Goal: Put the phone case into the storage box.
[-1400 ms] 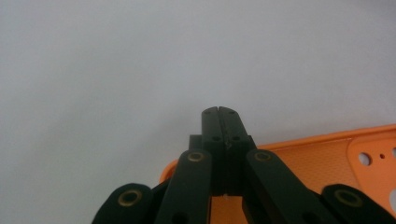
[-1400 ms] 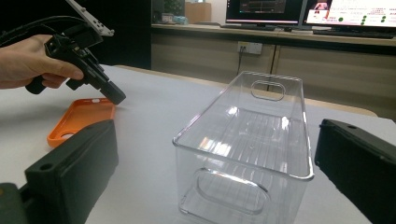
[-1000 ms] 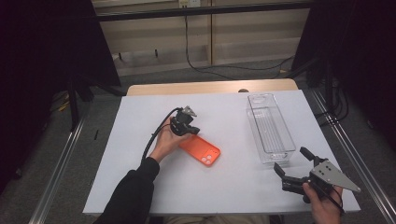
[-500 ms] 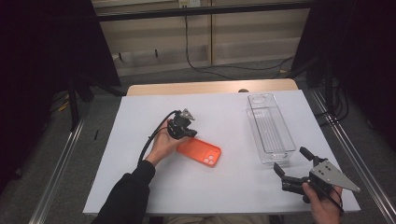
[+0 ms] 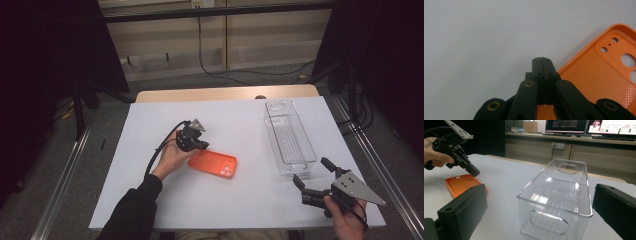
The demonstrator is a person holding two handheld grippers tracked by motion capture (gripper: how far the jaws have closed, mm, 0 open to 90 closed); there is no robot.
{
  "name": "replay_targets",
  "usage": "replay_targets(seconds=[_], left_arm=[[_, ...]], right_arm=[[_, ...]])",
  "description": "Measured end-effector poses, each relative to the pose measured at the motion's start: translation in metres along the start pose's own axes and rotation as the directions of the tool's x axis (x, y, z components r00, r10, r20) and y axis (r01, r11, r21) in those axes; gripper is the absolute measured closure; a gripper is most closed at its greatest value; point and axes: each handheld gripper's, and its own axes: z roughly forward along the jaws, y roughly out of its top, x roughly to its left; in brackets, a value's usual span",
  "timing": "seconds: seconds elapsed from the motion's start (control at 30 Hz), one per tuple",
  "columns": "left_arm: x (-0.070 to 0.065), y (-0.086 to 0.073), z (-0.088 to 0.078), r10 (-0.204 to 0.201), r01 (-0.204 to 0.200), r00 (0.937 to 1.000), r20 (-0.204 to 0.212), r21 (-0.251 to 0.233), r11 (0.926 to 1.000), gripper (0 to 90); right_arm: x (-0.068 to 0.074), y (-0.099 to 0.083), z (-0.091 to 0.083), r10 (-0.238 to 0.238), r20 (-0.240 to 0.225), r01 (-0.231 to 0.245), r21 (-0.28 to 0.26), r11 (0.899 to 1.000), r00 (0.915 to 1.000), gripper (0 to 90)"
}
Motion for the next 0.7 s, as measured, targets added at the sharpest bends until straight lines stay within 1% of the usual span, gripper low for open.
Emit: replay_targets(seconds=[0.03,0.07,0.1,0.13,0.17,0.2,0.27,0.3,0.33,0.37,0.4,0.43,0.5,0.53,0.57,0.6,0.63,0.7], left_arm=[[-0.0012,-0.0009,0.0,-0.012,0.012,0.9999,0.0,-0.01,0.9999,90.0],[-0.0009,-0.0014,-0.0014,0.011,-0.011,0.9999,-0.003,0.004,0.9999,90.0],[-0.0024,-0.002,-0.0015,0.005,-0.005,1.0,-0.004,-0.003,1.0,90.0],[-0.003,-0.0026,-0.002,0.011,-0.011,0.9999,-0.01,-0.001,0.9999,90.0],[-0.0035,-0.0033,-0.0022,0.007,-0.007,0.9999,-0.008,-0.007,0.9999,90.0],[-0.0031,-0.004,-0.0031,0.014,-0.014,0.9999,-0.007,-0.001,0.9999,90.0],[-0.0044,-0.0051,-0.0036,0.003,-0.004,1.0,-0.007,-0.009,1.0,90.0],[-0.0044,-0.0053,-0.0043,0.01,-0.01,0.9999,-0.009,-0.002,0.9999,90.0],[-0.0045,-0.0056,-0.0048,0.008,-0.008,1.0,-0.002,-0.001,1.0,90.0],[-0.0057,-0.006,-0.0044,-0.007,0.007,1.0,0.0,-0.013,0.9999,90.0],[-0.0047,-0.006,-0.0062,0.022,-0.022,0.9997,-0.005,0.01,0.9997,90.0],[-0.0048,-0.0061,-0.0065,0.024,-0.024,0.9997,-0.004,0.011,0.9996,90.0],[-0.0062,-0.0068,-0.0065,0.014,-0.014,0.9999,-0.002,0.003,0.9999,90.0],[-0.006,-0.007,-0.0074,0.022,-0.022,0.9998,-0.001,0.011,0.9997,90.0],[-0.0063,-0.0073,-0.0078,0.024,-0.024,0.9997,-0.001,0.013,0.9996,90.0],[-0.0071,-0.008,-0.0079,0.015,-0.015,0.9999,0.0,0.007,0.9999,90.0],[-0.0068,-0.0085,-0.0086,0.021,-0.021,0.9998,0.006,0.011,0.9997,90.0],[-0.0074,-0.0103,-0.0099,0.011,-0.011,0.9999,0.012,0.008,0.9999,90.0]], right_arm=[[-0.0001,0.0,0.0001,0.0,-0.001,0.0,-0.001,1.0,1.0,0.0],[0.0,-0.0001,0.0002,0.001,-0.001,-0.001,0.0,1.0,1.0,0.0],[0.0,-0.0001,0.0002,0.001,-0.002,-0.001,0.002,1.0,1.0,0.0],[0.0001,-0.0001,0.0003,0.0,-0.003,0.0,0.002,1.0,1.0,0.0],[0.0002,-0.0001,0.0004,0.0,-0.003,0.0,0.002,1.0,1.0,0.0],[0.0003,-0.0001,0.0004,0.001,-0.003,-0.001,0.002,1.0,1.0,0.0],[0.0003,-0.0001,0.0005,0.001,-0.002,-0.001,0.002,1.0,1.0,0.0],[0.0002,-0.0001,0.0005,0.001,-0.003,-0.001,0.002,1.0,1.0,0.0],[0.0003,-0.0001,0.0005,0.001,-0.002,-0.001,0.002,1.0,1.0,0.0],[0.0003,-0.0001,0.0005,0.001,-0.002,-0.001,0.002,1.0,1.0,0.0],[0.0003,-0.0001,0.0005,0.001,-0.002,-0.001,0.002,1.0,1.0,0.0],[0.0002,-0.0001,0.0005,0.001,0.0,-0.001,0.002,1.0,1.0,0.0],[0.0001,-0.0002,0.0005,0.0,0.001,0.0,0.003,1.0,1.0,0.0],[0.0002,-0.0001,0.0004,0.002,0.0,-0.002,0.003,1.0,1.0,0.0],[0.0003,0.0,0.0003,0.002,0.0,-0.002,0.002,1.0,1.0,0.0],[0.0004,0.0,0.0003,0.002,-0.001,-0.002,0.0,1.0,1.0,0.0],[0.0005,0.0,0.0004,0.002,0.0,-0.002,0.001,1.0,1.0,0.0],[0.0004,0.0,0.0003,0.002,-0.001,-0.002,0.001,1.0,1.0,0.0]])
